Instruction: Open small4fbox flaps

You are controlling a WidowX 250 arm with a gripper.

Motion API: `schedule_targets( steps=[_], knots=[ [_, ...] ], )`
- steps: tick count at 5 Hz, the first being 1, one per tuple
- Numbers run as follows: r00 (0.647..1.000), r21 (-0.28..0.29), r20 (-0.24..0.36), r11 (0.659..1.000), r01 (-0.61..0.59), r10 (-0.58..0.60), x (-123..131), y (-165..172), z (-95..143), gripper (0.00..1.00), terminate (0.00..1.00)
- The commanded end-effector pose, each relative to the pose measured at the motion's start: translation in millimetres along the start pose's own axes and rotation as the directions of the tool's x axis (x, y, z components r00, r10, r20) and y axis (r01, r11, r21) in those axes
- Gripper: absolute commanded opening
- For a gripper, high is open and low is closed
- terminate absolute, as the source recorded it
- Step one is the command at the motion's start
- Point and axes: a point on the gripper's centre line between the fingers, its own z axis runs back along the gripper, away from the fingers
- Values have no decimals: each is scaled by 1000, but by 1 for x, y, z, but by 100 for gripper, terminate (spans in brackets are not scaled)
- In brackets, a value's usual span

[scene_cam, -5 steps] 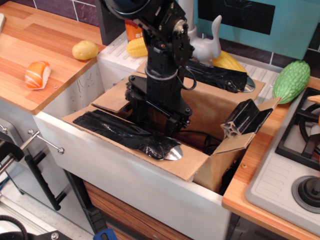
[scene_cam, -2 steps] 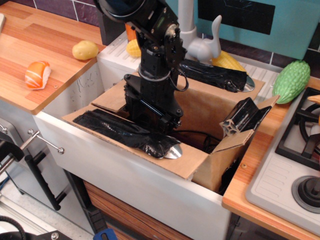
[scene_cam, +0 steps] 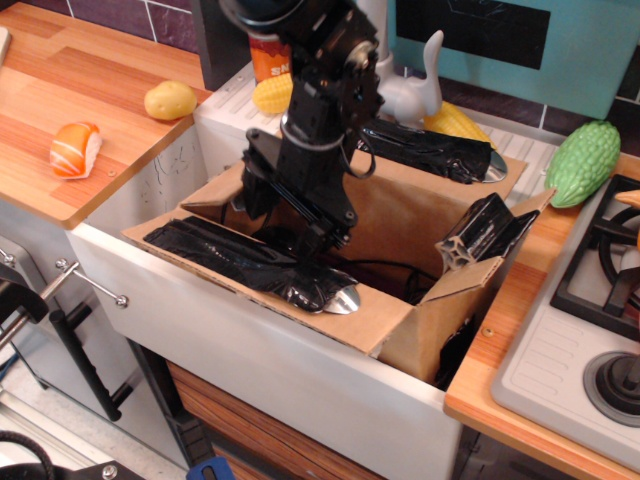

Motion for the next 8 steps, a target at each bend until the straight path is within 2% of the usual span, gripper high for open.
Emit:
schedule_targets(
  steps=[1,3,5,6,7,8],
  knots=[
    [999,79,19,996,47,-48,1,42,28,100,0],
    [992,93,13,988,121,-123,-16,65,23,100,0],
    [981,102,72,980,171,-179,-24,84,1,100,0],
    [975,85,99,978,192,-200,-24,95,-9,100,0],
    [981,31,101,986,161,-163,-25,103,-18,100,0],
    [986,42,97,991,130,-133,-25,105,-24,100,0]
  ],
)
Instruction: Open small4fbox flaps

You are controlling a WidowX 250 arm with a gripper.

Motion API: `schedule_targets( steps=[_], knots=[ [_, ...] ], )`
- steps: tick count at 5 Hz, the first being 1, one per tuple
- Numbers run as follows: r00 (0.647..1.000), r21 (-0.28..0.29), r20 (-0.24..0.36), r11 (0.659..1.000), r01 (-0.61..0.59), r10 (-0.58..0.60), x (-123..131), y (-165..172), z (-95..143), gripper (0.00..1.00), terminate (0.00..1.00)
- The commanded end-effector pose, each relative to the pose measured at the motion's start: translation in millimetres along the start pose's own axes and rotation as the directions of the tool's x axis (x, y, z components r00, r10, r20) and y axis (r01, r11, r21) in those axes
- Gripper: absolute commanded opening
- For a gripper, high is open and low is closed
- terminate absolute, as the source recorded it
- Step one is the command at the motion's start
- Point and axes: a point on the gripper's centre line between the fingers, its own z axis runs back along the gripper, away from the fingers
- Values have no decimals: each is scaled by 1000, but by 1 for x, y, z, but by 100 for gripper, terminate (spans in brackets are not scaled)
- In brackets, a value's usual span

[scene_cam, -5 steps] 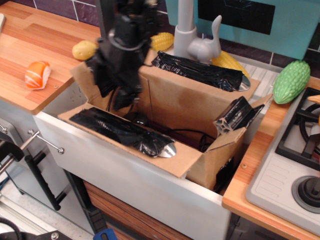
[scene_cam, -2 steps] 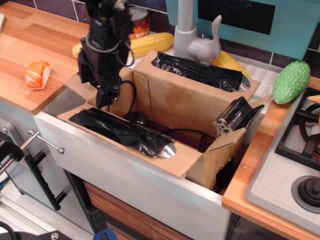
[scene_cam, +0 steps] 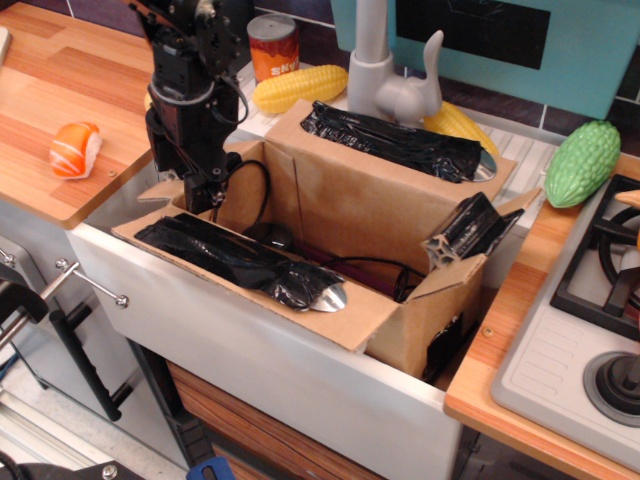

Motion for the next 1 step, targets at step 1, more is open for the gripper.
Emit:
schedule_targets(
  steps=[1],
  knots=[
    [999,85,14,996,-39,38,-5,14,3,100,100]
  ],
)
